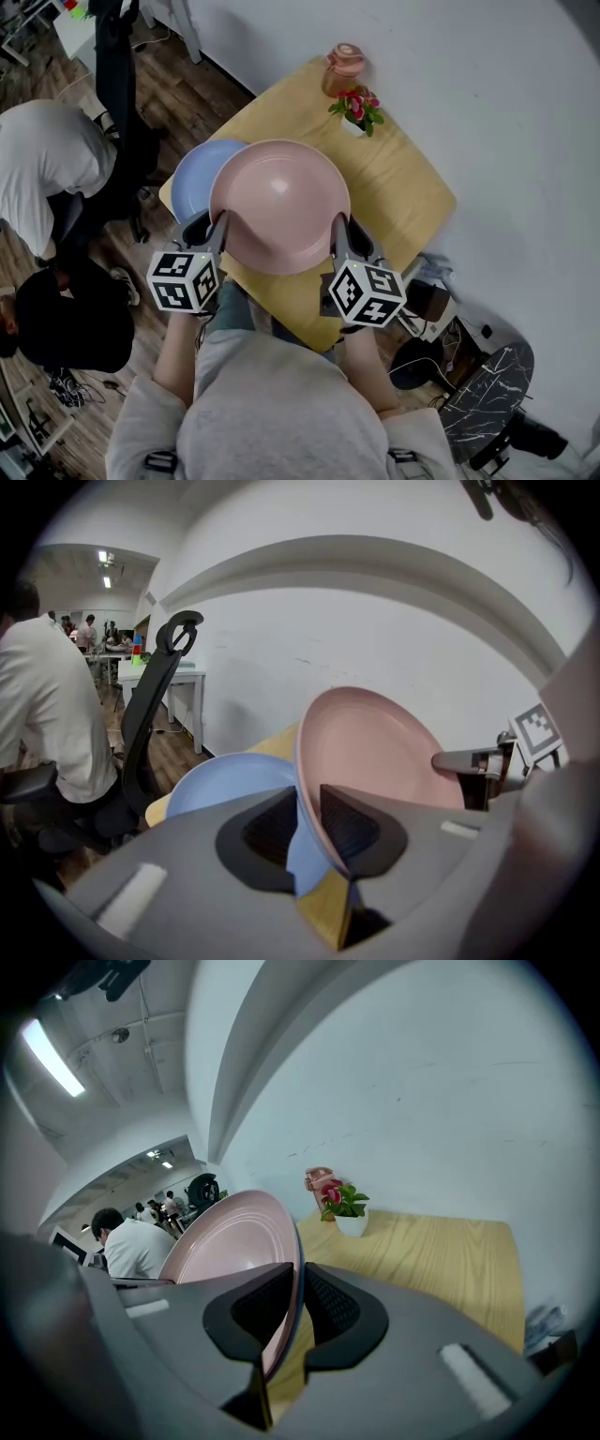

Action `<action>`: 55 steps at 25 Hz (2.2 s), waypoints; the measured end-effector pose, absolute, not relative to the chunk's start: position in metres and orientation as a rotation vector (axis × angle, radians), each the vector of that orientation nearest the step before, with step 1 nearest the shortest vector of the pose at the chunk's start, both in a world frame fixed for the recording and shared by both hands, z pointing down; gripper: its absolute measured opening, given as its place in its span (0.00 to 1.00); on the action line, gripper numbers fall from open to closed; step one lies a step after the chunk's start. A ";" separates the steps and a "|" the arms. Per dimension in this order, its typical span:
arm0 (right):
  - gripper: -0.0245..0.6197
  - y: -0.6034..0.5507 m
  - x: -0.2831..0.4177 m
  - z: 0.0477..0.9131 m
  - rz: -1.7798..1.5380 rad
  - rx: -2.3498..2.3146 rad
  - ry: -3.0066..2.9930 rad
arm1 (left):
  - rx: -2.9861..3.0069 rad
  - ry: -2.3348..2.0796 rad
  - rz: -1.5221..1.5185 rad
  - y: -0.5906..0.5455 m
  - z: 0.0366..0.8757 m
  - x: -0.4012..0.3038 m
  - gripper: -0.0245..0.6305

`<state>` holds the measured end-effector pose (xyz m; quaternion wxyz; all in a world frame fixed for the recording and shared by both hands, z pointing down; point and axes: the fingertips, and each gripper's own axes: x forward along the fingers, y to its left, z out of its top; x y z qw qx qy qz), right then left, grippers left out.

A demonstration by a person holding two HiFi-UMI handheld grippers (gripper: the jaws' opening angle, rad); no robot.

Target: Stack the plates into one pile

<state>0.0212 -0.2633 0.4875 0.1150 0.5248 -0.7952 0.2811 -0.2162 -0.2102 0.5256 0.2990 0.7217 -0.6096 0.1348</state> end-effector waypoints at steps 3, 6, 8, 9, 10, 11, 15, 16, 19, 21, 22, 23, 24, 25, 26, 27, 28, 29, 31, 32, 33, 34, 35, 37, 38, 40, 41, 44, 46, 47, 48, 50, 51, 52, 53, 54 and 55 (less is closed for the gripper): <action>0.10 -0.263 0.014 0.480 0.816 1.618 -2.293 | 1.975 -1.559 0.353 -0.225 0.522 -0.225 0.25; 0.10 -0.259 0.008 0.474 0.793 1.720 -2.236 | 2.033 -1.474 0.347 -0.240 0.521 -0.234 0.25; 0.10 -0.252 0.002 0.470 0.788 1.791 -2.194 | 2.076 -1.408 0.358 -0.247 0.520 -0.239 0.25; 0.10 -0.247 -0.001 0.468 0.790 1.825 -2.177 | 2.099 -1.380 0.365 -0.249 0.518 -0.242 0.25; 0.10 -0.244 -0.004 0.466 0.793 1.858 -2.162 | 2.120 -1.355 0.370 -0.252 0.516 -0.245 0.24; 0.10 -0.240 -0.007 0.465 0.795 1.887 -2.147 | 2.139 -1.333 0.374 -0.254 0.515 -0.248 0.24; 0.10 -0.228 -0.019 0.463 0.795 1.971 -2.102 | 2.191 -1.270 0.396 -0.257 0.512 -0.259 0.24; 0.10 -0.226 -0.023 0.464 0.801 1.986 -2.095 | 2.202 -1.258 0.408 -0.258 0.512 -0.263 0.24; 0.10 -0.222 -0.038 0.469 0.822 2.014 -2.078 | 2.228 -1.229 0.450 -0.260 0.512 -0.277 0.24; 0.10 -0.222 -0.050 0.475 0.844 2.019 -2.071 | 2.234 -1.221 0.477 -0.262 0.514 -0.289 0.24; 0.10 -0.222 -0.056 0.479 0.856 2.019 -2.068 | 2.234 -1.220 0.491 -0.263 0.516 -0.296 0.24; 0.10 -0.222 -0.062 0.483 0.867 2.016 -2.064 | 2.233 -1.219 0.504 -0.264 0.518 -0.302 0.24; 0.10 -0.223 -0.067 0.487 0.879 2.013 -2.059 | 2.230 -1.219 0.516 -0.265 0.520 -0.307 0.24; 0.10 -0.223 -0.072 0.492 0.890 2.008 -2.053 | 2.226 -1.218 0.528 -0.265 0.523 -0.312 0.24; 0.10 -0.224 -0.077 0.496 0.901 2.003 -2.046 | 2.221 -1.215 0.540 -0.266 0.526 -0.317 0.24; 0.10 -0.225 -0.082 0.501 0.910 1.997 -2.038 | 2.214 -1.212 0.552 -0.266 0.530 -0.322 0.24; 0.10 -0.226 -0.086 0.506 0.919 1.990 -2.028 | 2.206 -1.208 0.565 -0.267 0.534 -0.326 0.24; 0.11 -0.227 -0.090 0.511 0.928 1.982 -2.017 | 2.197 -1.205 0.578 -0.267 0.539 -0.330 0.24; 0.11 -0.230 -0.098 0.523 0.942 1.966 -1.992 | 2.178 -1.199 0.608 -0.269 0.549 -0.338 0.24; 0.11 -0.231 -0.102 0.529 0.948 1.958 -1.979 | 2.168 -1.195 0.623 -0.270 0.554 -0.342 0.24; 0.11 -0.231 -0.105 0.535 0.956 1.950 -1.966 | 2.157 -1.191 0.637 -0.270 0.559 -0.345 0.24; 0.11 -0.231 -0.108 0.540 0.965 1.944 -1.954 | 2.147 -1.186 0.650 -0.270 0.564 -0.347 0.24; 0.11 -0.231 -0.110 0.546 0.976 1.940 -1.943 | 2.138 -1.179 0.661 -0.270 0.570 -0.350 0.24; 0.11 -0.231 -0.113 0.557 1.001 1.933 -1.921 | 2.120 -1.168 0.681 -0.269 0.579 -0.353 0.24; 0.11 -0.231 -0.115 0.562 1.015 1.930 -1.910 | 2.112 -1.165 0.693 -0.269 0.584 -0.355 0.24; 0.11 -0.231 -0.117 0.572 1.040 1.921 -1.886 | 2.095 -1.160 0.714 -0.269 0.593 -0.357 0.24; 0.11 -0.232 -0.118 0.577 1.051 1.916 -1.875 | 2.088 -1.157 0.724 -0.270 0.597 -0.358 0.24; 0.11 -0.232 -0.119 0.590 1.075 1.897 -1.847 | 2.064 -1.142 0.750 -0.270 0.609 -0.359 0.24; 0.11 -0.233 -0.119 0.597 1.084 1.887 -1.833 | 2.049 -1.133 0.763 -0.270 0.616 -0.359 0.24; 0.11 -0.233 -0.120 0.599 1.085 1.883 -1.828 | 2.042 -1.129 0.766 -0.270 0.619 -0.359 0.24; 0.11 -0.234 -0.120 0.601 1.084 1.881 -1.823 | 2.036 -1.126 0.768 -0.271 0.621 -0.359 0.24; 0.11 -0.236 -0.120 0.603 1.080 1.875 -1.815 | 2.029 -1.122 0.772 -0.272 0.623 -0.359 0.24; 0.11 -0.237 -0.120 0.604 1.077 1.872 -1.810 | 2.030 -1.123 0.774 -0.274 0.623 -0.359 0.24; 0.11 -0.238 -0.120 0.605 1.076 1.867 -1.804 | 2.033 -1.125 0.777 -0.275 0.624 -0.359 0.24; 0.11 -0.239 -0.119 0.607 1.077 1.863 -1.798 | 2.038 -1.128 0.782 -0.276 0.624 -0.359 0.24; 0.11 -0.238 -0.119 0.609 1.078 1.859 -1.790 | 2.044 -1.131 0.789 -0.277 0.624 -0.358 0.24; 0.11 -0.237 -0.119 0.611 1.076 1.856 -1.784 | 2.050 -1.133 0.798 -0.277 0.625 -0.358 0.24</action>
